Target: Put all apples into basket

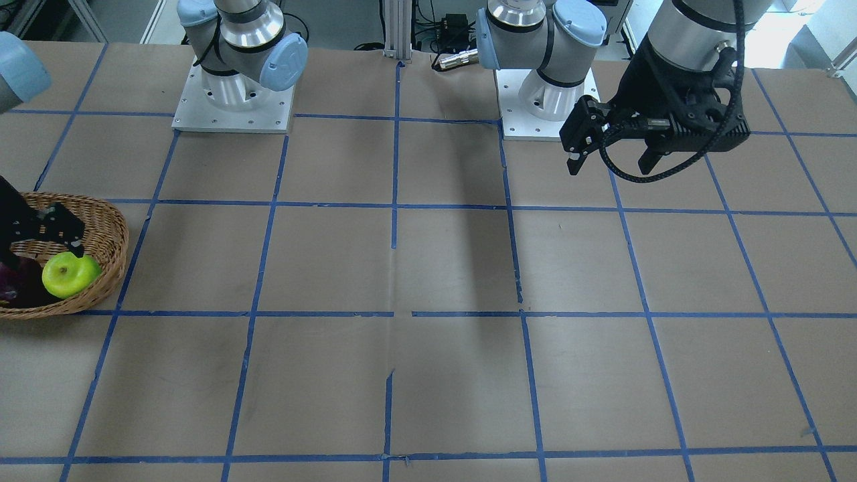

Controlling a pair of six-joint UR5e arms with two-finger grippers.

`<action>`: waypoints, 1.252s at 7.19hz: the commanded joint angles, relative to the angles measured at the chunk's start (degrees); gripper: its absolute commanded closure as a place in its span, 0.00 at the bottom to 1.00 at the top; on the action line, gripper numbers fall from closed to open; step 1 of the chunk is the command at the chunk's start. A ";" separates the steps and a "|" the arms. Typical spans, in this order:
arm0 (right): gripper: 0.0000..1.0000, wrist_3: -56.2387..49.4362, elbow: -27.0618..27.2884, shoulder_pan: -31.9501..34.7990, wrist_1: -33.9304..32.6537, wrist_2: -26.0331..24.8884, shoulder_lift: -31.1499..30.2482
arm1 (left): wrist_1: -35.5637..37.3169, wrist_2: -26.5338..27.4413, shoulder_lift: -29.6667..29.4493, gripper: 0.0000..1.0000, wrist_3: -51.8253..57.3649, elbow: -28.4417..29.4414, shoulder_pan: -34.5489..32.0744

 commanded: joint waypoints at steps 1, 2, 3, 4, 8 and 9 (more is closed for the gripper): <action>0.00 10.63 -13.23 6.03 19.35 -0.74 -2.40 | -2.61 0.10 0.13 0.00 0.09 -1.58 -0.08; 0.00 17.75 -17.03 11.55 23.78 -1.62 -2.49 | -2.44 -0.24 1.18 0.00 0.26 -1.15 -0.08; 0.00 26.27 -18.72 19.00 25.65 -4.76 -2.49 | -2.78 -0.51 2.23 0.00 0.27 -2.19 -0.25; 0.00 36.88 -19.00 26.47 26.02 -5.49 -2.49 | -2.70 0.27 3.11 0.00 0.27 -5.33 -0.26; 0.00 55.44 -22.24 36.04 23.83 -4.44 -1.35 | 4.34 2.21 3.40 0.00 1.77 -6.58 2.30; 0.00 55.62 -22.69 36.13 24.00 -4.44 -0.74 | 5.99 1.87 0.78 0.00 3.59 -5.64 2.90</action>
